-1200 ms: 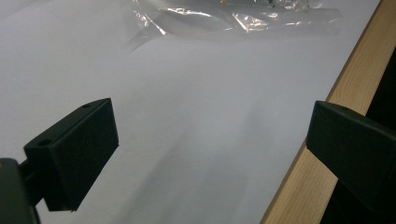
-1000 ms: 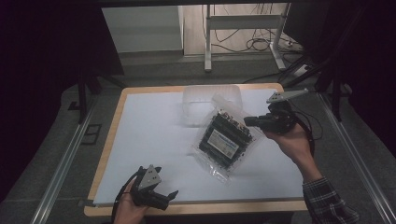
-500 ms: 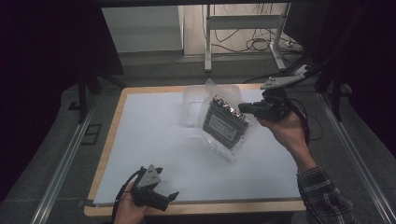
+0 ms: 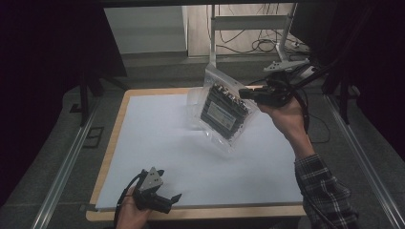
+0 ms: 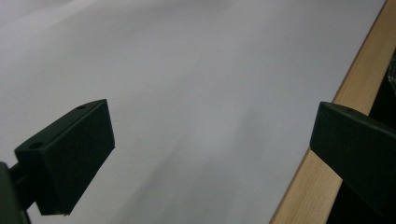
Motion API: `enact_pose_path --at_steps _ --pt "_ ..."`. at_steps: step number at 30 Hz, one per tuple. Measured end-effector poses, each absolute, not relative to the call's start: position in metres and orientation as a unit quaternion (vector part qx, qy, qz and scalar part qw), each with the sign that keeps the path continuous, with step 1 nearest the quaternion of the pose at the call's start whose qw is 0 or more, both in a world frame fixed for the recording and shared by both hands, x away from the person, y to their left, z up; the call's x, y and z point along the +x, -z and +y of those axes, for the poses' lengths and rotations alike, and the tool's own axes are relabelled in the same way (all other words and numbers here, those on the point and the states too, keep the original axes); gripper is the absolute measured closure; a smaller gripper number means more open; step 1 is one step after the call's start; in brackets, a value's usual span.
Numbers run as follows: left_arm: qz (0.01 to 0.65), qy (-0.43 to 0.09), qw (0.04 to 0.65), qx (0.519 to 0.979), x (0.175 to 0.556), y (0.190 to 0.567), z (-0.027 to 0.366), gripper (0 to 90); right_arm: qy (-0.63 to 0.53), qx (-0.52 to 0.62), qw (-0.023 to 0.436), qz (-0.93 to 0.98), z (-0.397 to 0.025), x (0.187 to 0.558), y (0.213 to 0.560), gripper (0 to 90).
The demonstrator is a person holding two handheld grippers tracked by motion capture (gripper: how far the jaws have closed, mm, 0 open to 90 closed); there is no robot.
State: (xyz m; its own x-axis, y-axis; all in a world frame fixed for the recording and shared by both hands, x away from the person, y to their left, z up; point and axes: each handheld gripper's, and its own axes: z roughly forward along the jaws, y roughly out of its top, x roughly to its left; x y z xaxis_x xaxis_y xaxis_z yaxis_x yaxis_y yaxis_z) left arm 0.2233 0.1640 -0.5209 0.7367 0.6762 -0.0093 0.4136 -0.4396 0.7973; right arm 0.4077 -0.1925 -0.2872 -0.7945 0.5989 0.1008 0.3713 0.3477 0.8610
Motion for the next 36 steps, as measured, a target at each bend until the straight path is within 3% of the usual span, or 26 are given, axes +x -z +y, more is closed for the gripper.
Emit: enact_pose_path --at_steps 22,36 --pt "0.327 -0.161 0.429 0.827 0.225 0.520 0.168 0.2 -0.494 0.326 0.160 0.790 -0.163 0.477 0.268 89.0" --pt "0.323 -0.161 0.428 0.829 0.225 0.521 0.169 0.2 -0.480 0.339 0.183 0.788 -0.151 0.513 0.288 89.0"
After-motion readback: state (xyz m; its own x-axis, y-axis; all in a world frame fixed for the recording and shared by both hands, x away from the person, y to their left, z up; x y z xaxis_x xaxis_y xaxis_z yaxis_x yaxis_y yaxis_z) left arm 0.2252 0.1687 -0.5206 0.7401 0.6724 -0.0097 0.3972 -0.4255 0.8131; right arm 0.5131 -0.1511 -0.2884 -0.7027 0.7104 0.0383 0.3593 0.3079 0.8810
